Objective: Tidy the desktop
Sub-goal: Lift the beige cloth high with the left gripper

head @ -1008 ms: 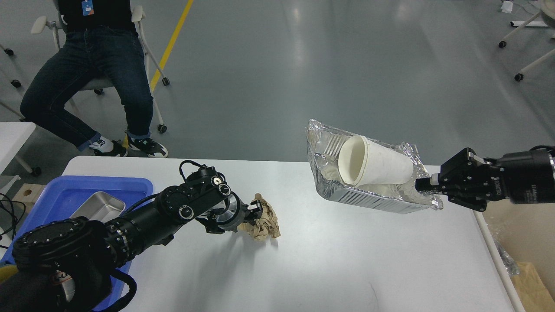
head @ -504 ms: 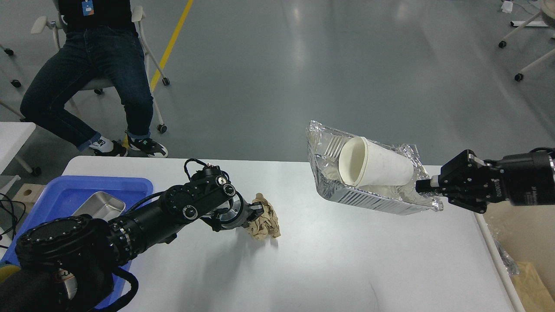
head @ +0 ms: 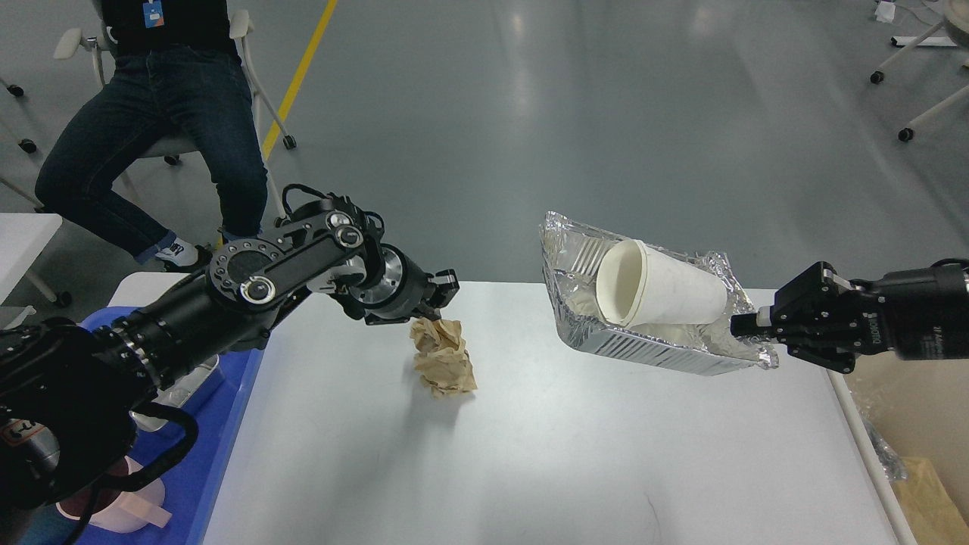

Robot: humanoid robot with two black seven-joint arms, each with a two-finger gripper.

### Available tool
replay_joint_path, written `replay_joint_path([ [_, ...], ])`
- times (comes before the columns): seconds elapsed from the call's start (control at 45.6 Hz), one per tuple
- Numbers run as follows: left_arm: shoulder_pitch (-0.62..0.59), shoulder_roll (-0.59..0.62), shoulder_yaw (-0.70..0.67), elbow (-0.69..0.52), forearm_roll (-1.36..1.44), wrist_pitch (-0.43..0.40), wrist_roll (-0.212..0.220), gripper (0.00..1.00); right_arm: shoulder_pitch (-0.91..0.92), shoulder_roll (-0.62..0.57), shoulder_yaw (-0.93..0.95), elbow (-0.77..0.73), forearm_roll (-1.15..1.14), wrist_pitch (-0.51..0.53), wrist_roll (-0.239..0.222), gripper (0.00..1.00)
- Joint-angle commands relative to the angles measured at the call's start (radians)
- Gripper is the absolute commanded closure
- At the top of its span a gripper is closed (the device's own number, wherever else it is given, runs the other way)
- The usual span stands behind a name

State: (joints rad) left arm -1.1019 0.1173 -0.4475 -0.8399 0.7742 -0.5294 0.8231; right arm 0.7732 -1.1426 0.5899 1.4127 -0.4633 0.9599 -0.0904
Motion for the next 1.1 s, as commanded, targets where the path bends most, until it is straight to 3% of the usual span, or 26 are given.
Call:
replay_joint_path([
  [0.0, -0.029, 0.022, -0.111, -0.021, -0.001, -0.055, 0.034, 1.0, 0.0, 0.003, 0.001, -0.001, 0.0, 0.0, 0.0, 1.0],
  [0.11, -0.062, 0.035, -0.175, -0.021, -0.001, -0.081, 0.053, 1.0, 0.0, 0.009, 0.001, -0.001, 0.0, 0.0, -0.002, 1.0],
  [0.373, -0.156, 0.056, -0.255, -0.019, -0.023, -0.083, 0.053, 1.0, -0.008, 0.024, -0.021, -0.029, -0.002, 0.0, -0.002, 1.0],
  [0.701, -0.295, 0.068, -0.283, -0.007, -0.081, -0.067, 0.054, 1.0, -0.043, 0.132, -0.022, -0.057, -0.055, 0.0, -0.008, 1.0],
  [1.074, -0.349, 0.102, -0.283, -0.007, -0.082, -0.064, 0.054, 1.0, -0.123, 0.23, 0.047, -0.057, 0.0, 0.0, -0.003, 1.0],
])
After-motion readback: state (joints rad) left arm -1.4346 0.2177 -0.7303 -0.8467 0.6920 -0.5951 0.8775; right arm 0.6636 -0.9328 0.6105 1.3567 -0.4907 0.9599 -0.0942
